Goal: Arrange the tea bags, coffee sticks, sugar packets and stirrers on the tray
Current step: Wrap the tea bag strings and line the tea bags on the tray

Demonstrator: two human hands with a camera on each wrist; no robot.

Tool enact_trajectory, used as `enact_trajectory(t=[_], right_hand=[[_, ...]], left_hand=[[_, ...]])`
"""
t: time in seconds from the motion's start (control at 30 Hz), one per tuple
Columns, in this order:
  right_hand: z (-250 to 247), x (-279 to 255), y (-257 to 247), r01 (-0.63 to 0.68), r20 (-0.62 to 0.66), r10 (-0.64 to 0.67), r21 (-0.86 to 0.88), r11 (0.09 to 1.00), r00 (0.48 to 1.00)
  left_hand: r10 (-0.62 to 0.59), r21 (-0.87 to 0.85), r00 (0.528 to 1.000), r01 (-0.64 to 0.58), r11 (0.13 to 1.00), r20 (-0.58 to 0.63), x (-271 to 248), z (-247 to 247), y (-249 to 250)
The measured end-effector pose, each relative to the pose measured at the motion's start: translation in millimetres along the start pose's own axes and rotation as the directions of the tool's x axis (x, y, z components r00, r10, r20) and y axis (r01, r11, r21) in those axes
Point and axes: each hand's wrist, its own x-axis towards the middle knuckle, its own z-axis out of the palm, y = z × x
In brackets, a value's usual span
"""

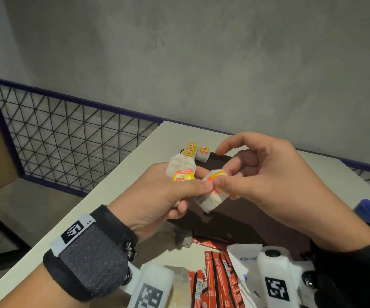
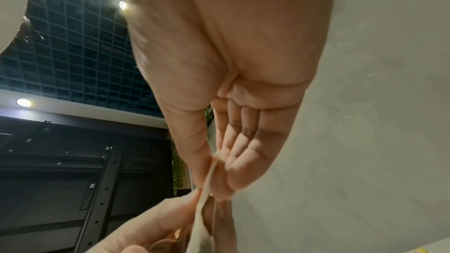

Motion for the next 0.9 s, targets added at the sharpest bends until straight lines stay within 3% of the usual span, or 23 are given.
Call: enact_trajectory(t=[0.13, 0.2, 0.3, 0.4, 0.47, 0.63, 0.77, 0.9], right_hand=[[-1.4, 1.1, -0.6, 0.006, -0.132, 0.01, 0.114, 0.993, 0.991], [-6.4, 4.1, -0.6, -0.049, -0.12, 0.063, 0.117, 0.992, 0.991], [-8.8, 15.1, -1.5, -0.169, 0.094, 0.165, 0.027, 0.985, 0.982], [-13.7, 38.8, -7.1, -0.193, 0.279, 0.204, -0.064, 0.979, 0.939], [-21.9, 62.5, -13.1, -0.188, 0.335, 0.233, -0.163, 0.969, 0.913], [-30.8, 138.4, 4.4, -0.203, 0.228, 0.334, -0.456, 0.866, 0.914], [-20.0, 169.3, 43.2, -0.305, 0.189, 0.53, -0.64, 0.705, 0.827], [-5.5, 183.2, 71.9, -0.397, 0.184, 0.612, -0.612, 0.684, 0.77]], left_hand=[[0.018, -0.069, 0.995, -0.025, 0.997, -0.098, 2.7, -0.8, -0.6], [0.021, -0.121, 0.988, -0.04, 0.992, -0.15, 4.8, -3.1, 0.4], [0.02, -0.157, 0.984, -0.049, 0.986, -0.177, 6.9, -5.3, 1.7], [0.011, -0.155, 0.982, -0.041, 0.987, -0.188, 7.9, -5.3, 0.5], [-0.023, -0.174, 0.967, -0.022, 0.985, -0.255, 11.7, -8.8, -1.0], [-0.229, -0.389, 0.897, 0.071, 0.919, -0.378, 23.3, -30.1, 3.4], [-0.274, -0.461, 0.874, 0.066, 0.885, -0.4, 24.8, -41.7, 5.5], [-0.266, -0.467, 0.877, 0.056, 0.883, -0.399, 25.4, -41.7, 4.4]])
